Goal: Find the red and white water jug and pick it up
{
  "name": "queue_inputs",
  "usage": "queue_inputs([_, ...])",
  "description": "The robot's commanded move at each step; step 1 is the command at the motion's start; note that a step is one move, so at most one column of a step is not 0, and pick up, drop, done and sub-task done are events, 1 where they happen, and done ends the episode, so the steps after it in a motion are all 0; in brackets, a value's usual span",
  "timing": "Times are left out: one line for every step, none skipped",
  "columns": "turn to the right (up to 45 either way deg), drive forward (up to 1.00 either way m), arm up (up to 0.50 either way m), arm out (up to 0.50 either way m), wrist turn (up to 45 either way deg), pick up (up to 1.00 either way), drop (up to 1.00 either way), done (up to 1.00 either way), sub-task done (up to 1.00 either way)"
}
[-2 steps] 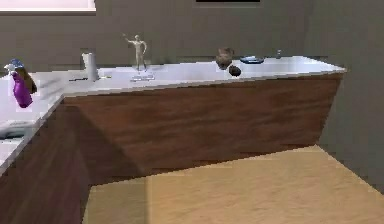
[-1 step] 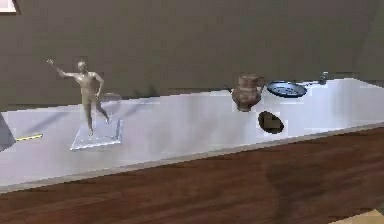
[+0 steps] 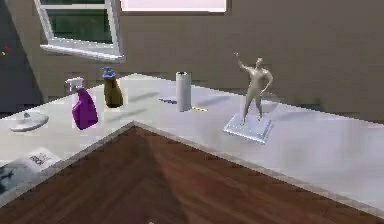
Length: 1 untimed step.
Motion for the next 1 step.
queue_inputs([-27.0, 0.00, 0.00, 0.00, 0.0, 0.00, 0.00, 0.00, 0.00])
